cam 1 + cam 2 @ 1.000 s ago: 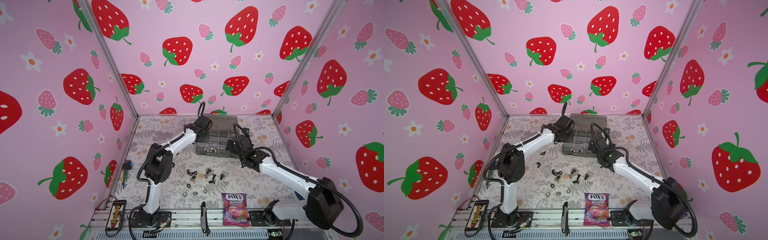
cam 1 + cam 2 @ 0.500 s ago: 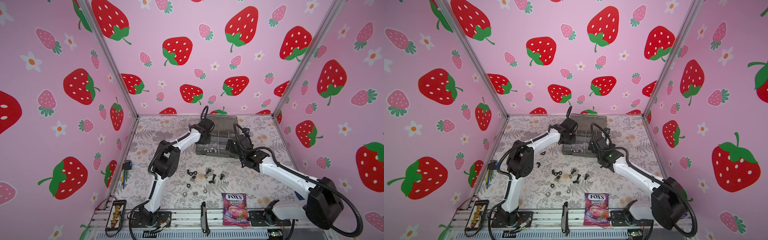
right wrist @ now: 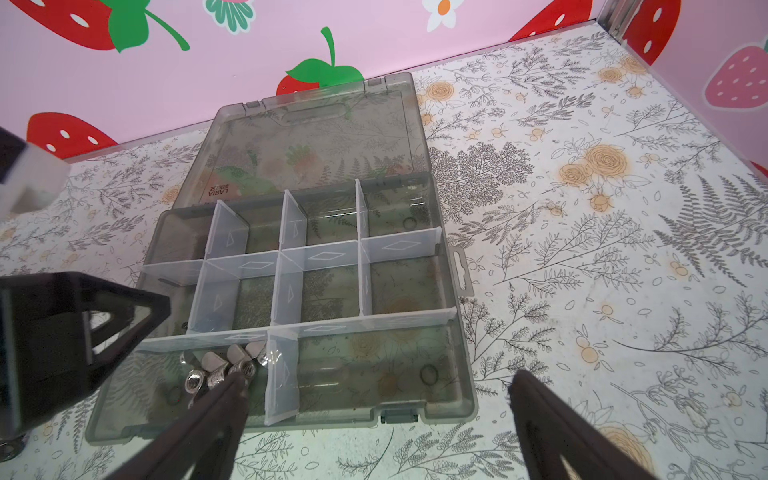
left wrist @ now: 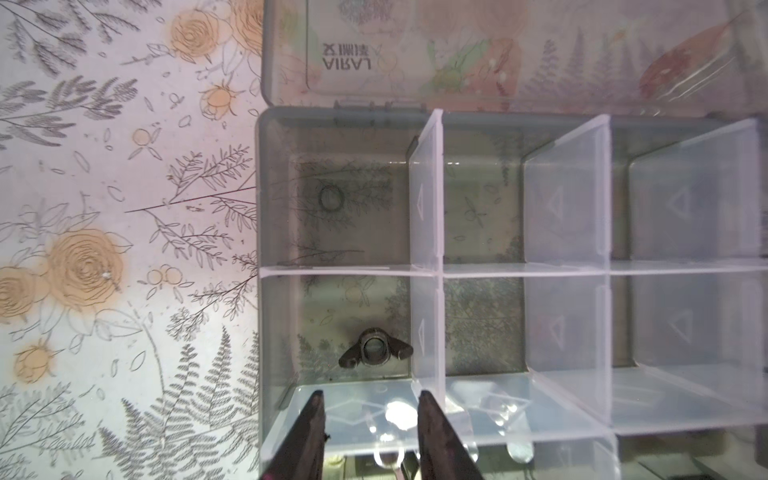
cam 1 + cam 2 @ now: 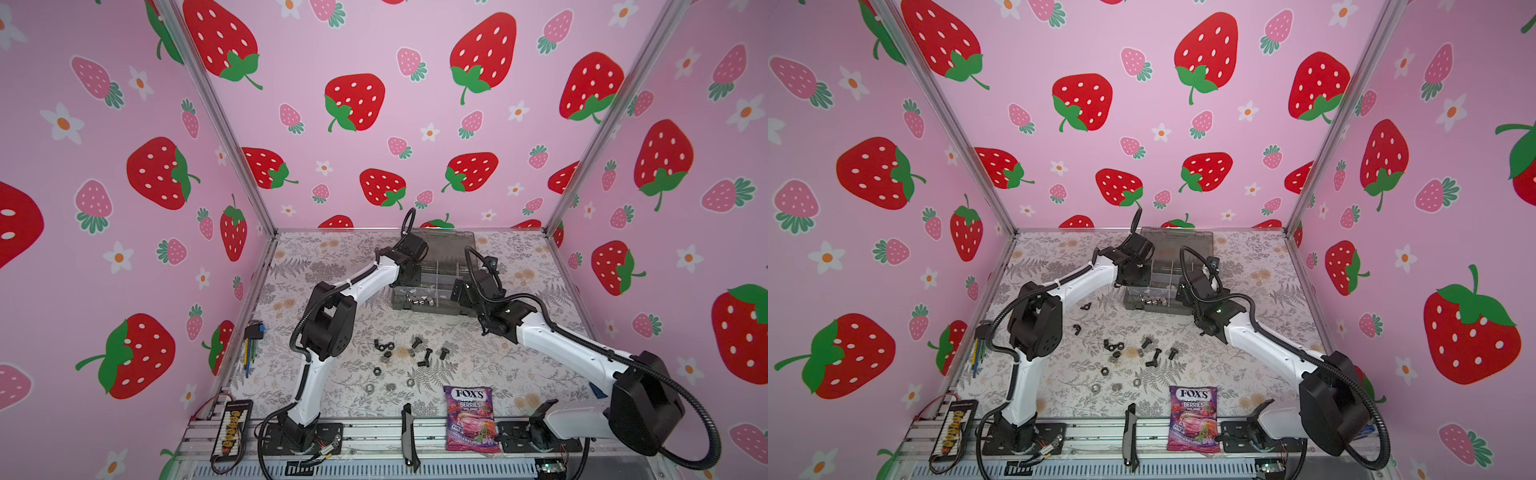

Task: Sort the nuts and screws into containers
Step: 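Carry the black wing nut with the left gripper into the silver-nut compartment and release, then move the left gripper back to the pile and grasp another black wing nut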

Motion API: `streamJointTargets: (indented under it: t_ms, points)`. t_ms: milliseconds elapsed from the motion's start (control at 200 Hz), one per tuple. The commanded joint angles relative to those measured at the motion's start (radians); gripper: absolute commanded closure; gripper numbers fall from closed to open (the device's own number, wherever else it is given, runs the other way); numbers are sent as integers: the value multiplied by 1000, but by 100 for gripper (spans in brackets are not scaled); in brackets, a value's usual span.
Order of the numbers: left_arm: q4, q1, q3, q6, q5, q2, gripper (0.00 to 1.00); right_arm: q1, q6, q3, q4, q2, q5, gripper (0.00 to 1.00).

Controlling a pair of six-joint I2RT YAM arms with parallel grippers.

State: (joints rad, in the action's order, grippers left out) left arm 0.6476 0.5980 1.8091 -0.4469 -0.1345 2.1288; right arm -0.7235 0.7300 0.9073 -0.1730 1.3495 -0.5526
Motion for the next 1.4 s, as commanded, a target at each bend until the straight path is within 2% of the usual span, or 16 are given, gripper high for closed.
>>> streamJointTargets:
  t_ms: [0,185,435,580,735,1025,1165,1396]
  points:
    - [-9,5,-55,-18,-45,-108,60,9,24,16,-8,9,-31,0]
    - [-13,-3,-226,-46,-114,-256,60,9,27,15,-9,8,-37,0]
    - [-14,-60,-518,-142,-196,-494,56,10,29,17,-16,1,-40,0]
    - [-20,-102,-675,-198,-213,-608,54,11,26,16,-18,0,-44,0]
    - [-65,-171,-821,-254,-180,-689,54,12,34,16,-23,11,-39,0]
    - [-131,-272,-904,-261,-127,-685,58,12,51,16,-21,30,-28,0]
    - [-158,-284,-905,-256,-101,-646,63,12,53,15,-21,32,-28,0]
    - [-192,-286,-904,-257,-53,-582,66,12,57,14,-23,31,-38,0]
